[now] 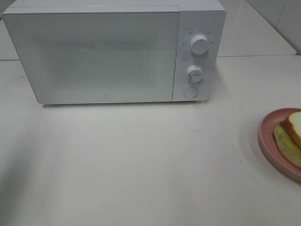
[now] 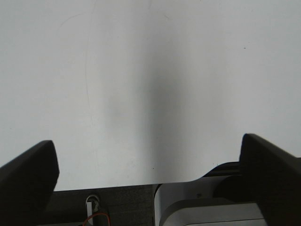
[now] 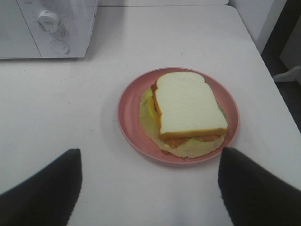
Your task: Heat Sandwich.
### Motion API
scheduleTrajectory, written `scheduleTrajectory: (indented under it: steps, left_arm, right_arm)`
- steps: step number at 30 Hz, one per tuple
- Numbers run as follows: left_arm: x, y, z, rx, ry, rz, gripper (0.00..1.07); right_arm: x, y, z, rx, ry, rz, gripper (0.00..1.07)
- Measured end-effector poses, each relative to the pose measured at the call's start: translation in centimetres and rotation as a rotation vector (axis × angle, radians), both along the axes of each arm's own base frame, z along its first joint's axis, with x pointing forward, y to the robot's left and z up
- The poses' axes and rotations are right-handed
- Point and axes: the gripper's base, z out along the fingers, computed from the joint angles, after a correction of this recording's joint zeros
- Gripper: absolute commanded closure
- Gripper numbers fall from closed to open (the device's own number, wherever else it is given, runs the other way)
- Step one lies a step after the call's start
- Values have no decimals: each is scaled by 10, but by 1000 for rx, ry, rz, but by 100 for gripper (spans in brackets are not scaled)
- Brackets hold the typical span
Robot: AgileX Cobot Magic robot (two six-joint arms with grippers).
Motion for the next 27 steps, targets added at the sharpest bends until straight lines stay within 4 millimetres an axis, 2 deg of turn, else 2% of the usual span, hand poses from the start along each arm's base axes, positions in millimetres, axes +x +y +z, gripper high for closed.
scheduleTrajectory:
  steps: [3,5,10,13,17,27]
  left_arm:
    - [-19,2,2,-6,-30,3,5]
    - [-35,5,-7,-6,-31,3,5]
    - [-52,7,-17,-1,-37,-6,5]
    - [-78,10,-27,16,-91,-56,5]
    - [-91,12,-33,15,-130,-62,5]
    - [-128,17,-25,-12,-405,-57,5]
  right_arm:
    - [0,0,0,0,0,0,31]
    - [0,0,0,0,0,0,31]
    - [0,0,0,0,0,0,31]
    - [0,0,0,0,0,0,31]
    - [0,0,0,0,0,0,31]
    - [0,0,0,0,0,0,31]
